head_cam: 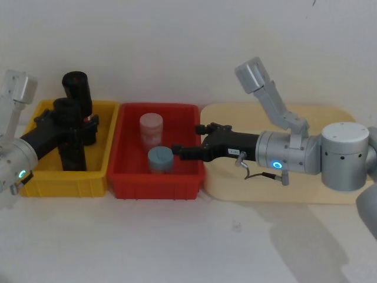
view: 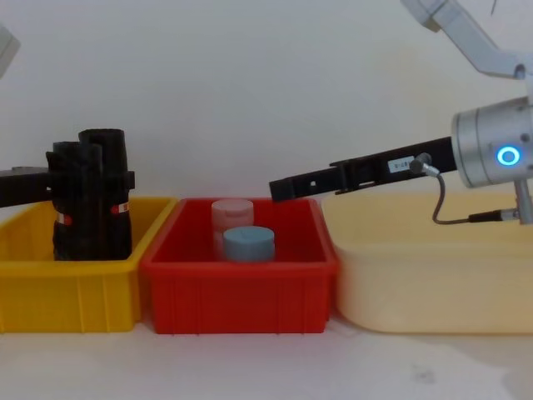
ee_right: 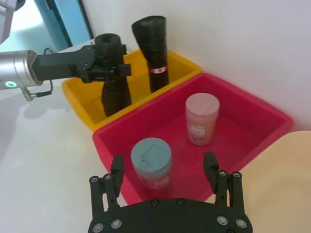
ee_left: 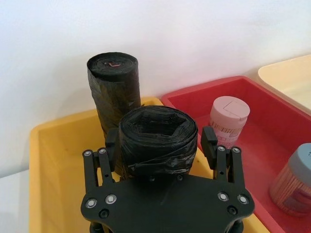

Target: Pick up the garbage bag with the one hand and transfer it to the other hand.

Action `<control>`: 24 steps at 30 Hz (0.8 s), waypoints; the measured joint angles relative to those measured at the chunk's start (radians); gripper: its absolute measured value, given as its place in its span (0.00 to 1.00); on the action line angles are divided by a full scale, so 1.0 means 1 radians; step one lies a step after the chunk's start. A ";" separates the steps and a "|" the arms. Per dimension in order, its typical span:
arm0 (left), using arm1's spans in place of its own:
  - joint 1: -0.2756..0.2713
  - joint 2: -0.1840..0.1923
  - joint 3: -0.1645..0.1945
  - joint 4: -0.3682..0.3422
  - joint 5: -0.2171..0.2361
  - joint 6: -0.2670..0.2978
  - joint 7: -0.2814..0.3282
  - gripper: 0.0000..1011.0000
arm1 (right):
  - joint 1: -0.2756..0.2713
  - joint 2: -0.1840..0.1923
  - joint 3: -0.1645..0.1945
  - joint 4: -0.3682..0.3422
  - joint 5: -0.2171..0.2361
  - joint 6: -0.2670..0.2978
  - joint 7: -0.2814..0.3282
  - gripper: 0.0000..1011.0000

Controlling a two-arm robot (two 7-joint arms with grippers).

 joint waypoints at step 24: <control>-0.002 -0.001 0.000 0.002 0.000 0.000 0.000 0.99 | 0.053 -0.055 -0.097 0.057 -0.036 0.000 -0.007 0.99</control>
